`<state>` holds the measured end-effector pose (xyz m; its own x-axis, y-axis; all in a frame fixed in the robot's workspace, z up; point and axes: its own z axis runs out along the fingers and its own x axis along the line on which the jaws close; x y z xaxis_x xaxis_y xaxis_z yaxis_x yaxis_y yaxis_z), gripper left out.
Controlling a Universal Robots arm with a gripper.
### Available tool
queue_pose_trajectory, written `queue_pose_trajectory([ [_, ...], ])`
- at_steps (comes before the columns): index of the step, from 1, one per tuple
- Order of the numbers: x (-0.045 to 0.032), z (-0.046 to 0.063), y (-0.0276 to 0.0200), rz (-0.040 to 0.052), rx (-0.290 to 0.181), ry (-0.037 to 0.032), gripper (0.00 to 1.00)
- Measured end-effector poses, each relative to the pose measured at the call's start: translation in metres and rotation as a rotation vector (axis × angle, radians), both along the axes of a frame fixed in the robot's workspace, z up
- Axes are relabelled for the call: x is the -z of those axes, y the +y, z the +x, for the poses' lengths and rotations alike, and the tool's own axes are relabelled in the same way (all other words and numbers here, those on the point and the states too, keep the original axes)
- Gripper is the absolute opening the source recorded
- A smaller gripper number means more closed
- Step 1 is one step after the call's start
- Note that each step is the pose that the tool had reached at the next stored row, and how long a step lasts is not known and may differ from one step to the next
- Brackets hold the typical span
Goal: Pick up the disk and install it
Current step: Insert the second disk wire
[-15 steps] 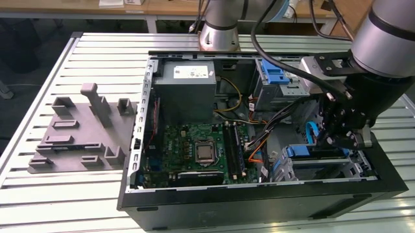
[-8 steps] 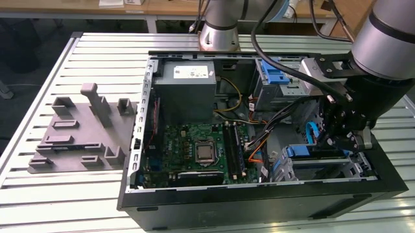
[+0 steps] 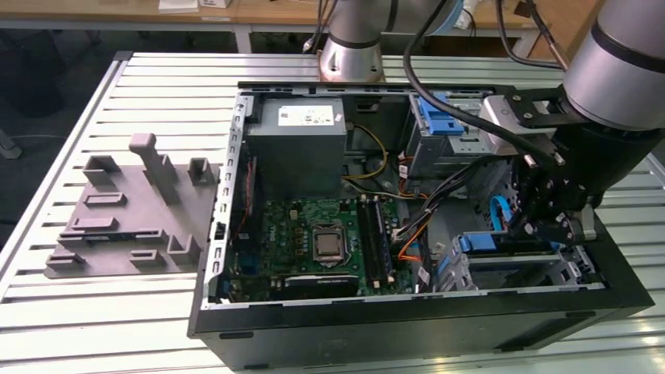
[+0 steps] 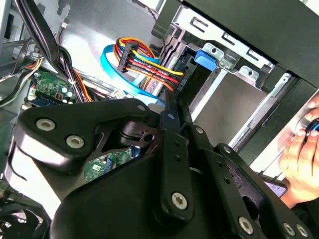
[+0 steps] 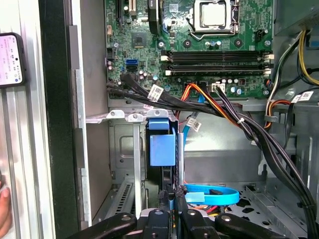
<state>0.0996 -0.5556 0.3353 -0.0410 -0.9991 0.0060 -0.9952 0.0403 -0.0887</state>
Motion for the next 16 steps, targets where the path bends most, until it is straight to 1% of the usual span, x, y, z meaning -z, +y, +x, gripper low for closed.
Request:
queue_pose_trajectory([
  [5,0.0011,0.0002,0.0,0.0,0.0,0.0,0.16],
  [8,0.0012,0.0003,0.0,0.0028,0.0,0.0,0.16],
  [16,0.0013,0.0008,0.0,0.0028,0.0,0.0,0.16],
])
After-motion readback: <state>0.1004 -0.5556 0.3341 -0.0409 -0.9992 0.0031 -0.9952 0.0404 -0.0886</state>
